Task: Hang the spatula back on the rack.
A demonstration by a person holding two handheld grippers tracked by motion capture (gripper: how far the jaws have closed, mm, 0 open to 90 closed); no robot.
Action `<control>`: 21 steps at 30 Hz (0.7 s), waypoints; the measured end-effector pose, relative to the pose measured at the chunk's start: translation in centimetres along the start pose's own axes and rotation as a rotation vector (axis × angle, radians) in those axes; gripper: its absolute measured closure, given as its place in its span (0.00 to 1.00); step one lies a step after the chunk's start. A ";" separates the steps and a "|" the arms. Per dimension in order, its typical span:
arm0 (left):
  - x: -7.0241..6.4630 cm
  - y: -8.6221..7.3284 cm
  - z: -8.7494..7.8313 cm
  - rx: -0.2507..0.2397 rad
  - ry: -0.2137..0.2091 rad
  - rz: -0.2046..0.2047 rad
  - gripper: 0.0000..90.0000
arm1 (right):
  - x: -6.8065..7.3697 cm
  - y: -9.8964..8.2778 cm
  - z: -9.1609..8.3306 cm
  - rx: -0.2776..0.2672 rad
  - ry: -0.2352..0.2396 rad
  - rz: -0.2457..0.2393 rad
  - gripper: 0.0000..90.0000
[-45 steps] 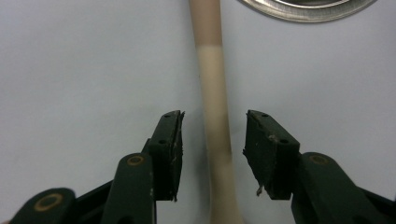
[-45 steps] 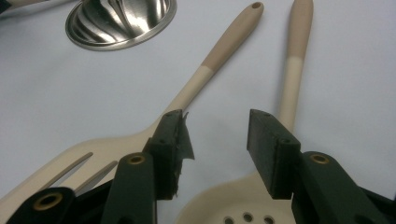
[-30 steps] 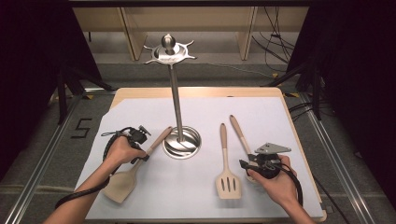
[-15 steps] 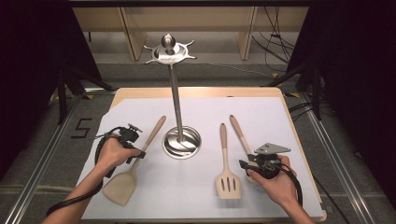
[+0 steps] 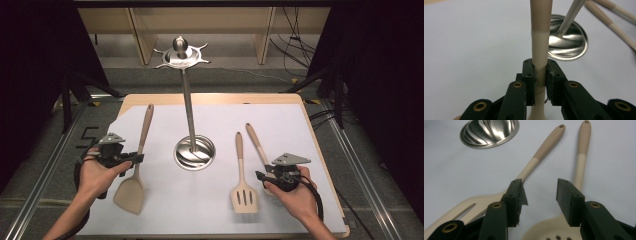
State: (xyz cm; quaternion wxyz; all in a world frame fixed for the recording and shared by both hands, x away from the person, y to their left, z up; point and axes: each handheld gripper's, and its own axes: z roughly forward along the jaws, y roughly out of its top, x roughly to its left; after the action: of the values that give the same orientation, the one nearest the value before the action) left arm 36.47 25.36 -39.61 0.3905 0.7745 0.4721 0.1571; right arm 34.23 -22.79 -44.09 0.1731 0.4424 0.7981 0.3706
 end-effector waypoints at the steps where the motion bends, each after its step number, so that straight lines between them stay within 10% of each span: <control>1: -0.1 -0.1 -0.4 -0.018 0.000 0.006 0.87 | 0.0 0.0 0.0 -0.002 0.003 -0.002 0.63; 21: -1.8 1.0 -3.0 -0.250 -0.059 0.080 0.87 | 0.0 0.1 -0.1 -0.009 -0.007 -0.006 0.63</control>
State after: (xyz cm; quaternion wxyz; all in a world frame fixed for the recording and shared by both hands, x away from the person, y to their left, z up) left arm 34.29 24.92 -36.74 0.4911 0.7425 0.4057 0.2072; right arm 34.22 -22.84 -43.98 0.1788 0.4406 0.7972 0.3720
